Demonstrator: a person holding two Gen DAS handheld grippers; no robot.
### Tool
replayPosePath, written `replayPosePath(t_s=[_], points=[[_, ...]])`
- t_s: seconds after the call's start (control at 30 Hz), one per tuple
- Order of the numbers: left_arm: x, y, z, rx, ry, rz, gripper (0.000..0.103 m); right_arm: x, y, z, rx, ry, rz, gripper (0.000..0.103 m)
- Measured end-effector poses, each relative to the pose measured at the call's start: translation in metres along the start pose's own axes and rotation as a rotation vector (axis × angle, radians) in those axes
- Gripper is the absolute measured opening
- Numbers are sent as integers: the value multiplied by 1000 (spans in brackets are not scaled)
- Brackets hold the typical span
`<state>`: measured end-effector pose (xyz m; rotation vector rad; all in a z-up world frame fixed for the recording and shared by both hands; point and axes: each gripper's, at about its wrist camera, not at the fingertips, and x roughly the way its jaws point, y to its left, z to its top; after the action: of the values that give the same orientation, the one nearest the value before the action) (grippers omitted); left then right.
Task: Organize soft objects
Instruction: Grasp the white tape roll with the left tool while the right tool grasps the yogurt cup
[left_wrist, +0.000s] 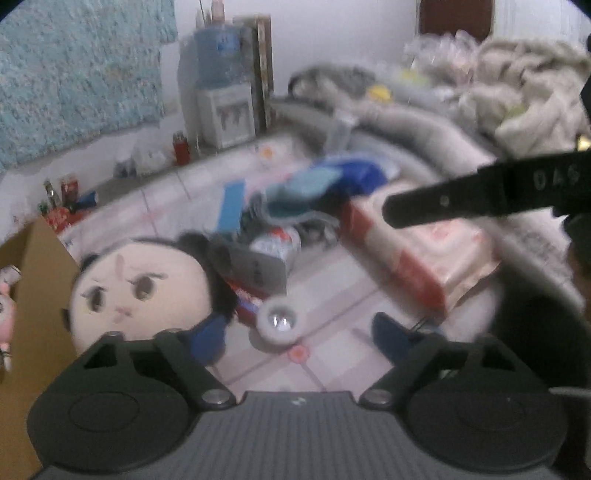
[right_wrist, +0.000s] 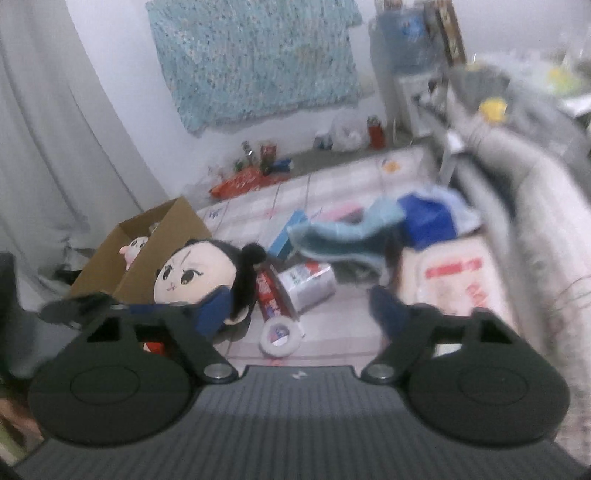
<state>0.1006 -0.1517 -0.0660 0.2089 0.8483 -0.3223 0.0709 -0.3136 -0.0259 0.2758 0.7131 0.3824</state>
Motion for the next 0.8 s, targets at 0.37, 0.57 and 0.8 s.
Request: replayPosePath(t_s=[0.37, 0.57, 0.8], points=[[94, -2, 10, -16, 173, 107, 63, 58, -27, -6, 135, 79, 99, 43], [100, 0, 9, -21, 161, 129, 51, 73, -33, -10, 131, 101, 136, 44], [91, 3, 4, -26, 170, 111, 50, 92, -29, 1, 73, 115, 146, 49]])
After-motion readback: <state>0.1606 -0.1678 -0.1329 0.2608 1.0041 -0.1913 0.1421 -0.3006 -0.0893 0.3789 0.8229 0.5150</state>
